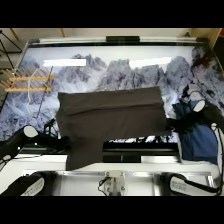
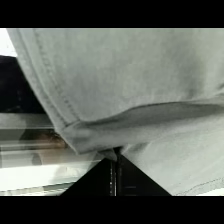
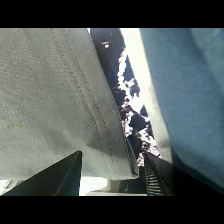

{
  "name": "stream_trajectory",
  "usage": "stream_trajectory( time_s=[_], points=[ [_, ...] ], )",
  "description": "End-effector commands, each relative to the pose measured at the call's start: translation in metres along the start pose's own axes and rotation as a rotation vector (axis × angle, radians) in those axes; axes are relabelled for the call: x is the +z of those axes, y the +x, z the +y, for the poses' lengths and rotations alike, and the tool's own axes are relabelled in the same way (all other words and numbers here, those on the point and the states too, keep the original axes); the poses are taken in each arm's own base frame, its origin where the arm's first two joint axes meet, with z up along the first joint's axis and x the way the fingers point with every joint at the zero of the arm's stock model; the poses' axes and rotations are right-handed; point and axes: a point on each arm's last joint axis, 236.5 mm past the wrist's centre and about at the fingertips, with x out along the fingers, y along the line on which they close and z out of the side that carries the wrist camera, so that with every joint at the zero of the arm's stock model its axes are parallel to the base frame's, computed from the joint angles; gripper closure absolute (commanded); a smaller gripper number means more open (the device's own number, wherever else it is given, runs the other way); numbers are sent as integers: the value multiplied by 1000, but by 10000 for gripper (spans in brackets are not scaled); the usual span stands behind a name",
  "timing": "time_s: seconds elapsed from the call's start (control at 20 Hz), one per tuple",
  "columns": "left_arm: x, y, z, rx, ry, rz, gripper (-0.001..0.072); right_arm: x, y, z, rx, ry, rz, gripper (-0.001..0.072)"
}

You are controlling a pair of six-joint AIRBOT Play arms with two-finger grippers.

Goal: Fold the shirts.

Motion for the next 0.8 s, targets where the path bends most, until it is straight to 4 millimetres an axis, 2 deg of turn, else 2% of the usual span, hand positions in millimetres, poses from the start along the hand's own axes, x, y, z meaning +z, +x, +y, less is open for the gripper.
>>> stream_trajectory(
  time_s=[0.0,0.15,0.3,0.35,0.4,0.5,0.65,0.75],
  points=[
    [0,0,-1,-5,-2,-1,668,3,2,4,20,8,-9,202],
    [2,0,-1,-5,-2,-6,667,-2,5,14,65,4,19,203],
    [6,-1,-3,-13,-6,-23,667,-13,17,26,129,19,98,205],
    [5,-1,-3,-13,-6,-23,667,-15,19,29,144,18,111,272],
    [6,-1,-3,-12,-5,-24,667,-15,19,28,142,17,110,441],
    [12,-5,-3,-3,11,-43,667,-14,14,29,144,-6,95,613],
    [41,-29,-23,-16,120,-125,668,7,-9,40,169,-83,-2,629],
    [78,-63,-42,-38,137,-244,668,32,-32,46,178,-103,-84,629]
  ],
)
